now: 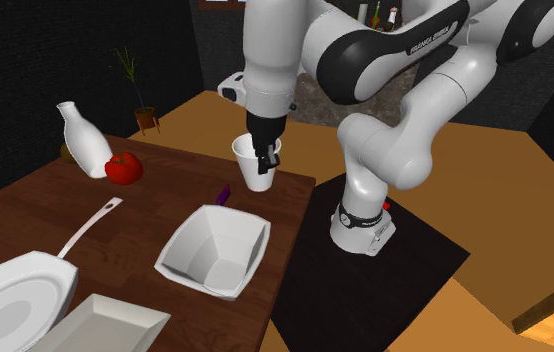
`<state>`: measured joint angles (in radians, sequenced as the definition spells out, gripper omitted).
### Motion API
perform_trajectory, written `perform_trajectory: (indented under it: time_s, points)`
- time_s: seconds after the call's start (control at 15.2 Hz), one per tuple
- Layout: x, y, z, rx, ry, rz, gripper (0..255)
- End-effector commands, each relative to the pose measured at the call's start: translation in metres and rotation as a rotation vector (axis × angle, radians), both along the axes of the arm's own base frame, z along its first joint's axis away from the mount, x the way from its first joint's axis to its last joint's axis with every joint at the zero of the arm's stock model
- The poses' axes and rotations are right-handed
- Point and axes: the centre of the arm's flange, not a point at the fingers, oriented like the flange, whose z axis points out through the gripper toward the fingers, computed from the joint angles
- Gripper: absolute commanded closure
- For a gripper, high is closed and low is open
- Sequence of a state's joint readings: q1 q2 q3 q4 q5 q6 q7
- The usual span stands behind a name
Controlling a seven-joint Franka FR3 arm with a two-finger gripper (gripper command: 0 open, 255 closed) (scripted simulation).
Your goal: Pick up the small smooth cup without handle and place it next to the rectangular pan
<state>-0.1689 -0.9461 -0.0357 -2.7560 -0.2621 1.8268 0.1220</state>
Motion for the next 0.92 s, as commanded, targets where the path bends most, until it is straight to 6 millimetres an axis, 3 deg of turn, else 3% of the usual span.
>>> perform_trajectory:
  time_s: [0.0,0.86]
  points:
    - [-0.001,-0.001,0.011,0.0,0.0,0.0,255]
    - [-0.001,-0.001,0.079,0.0,0.0,0.0,255]
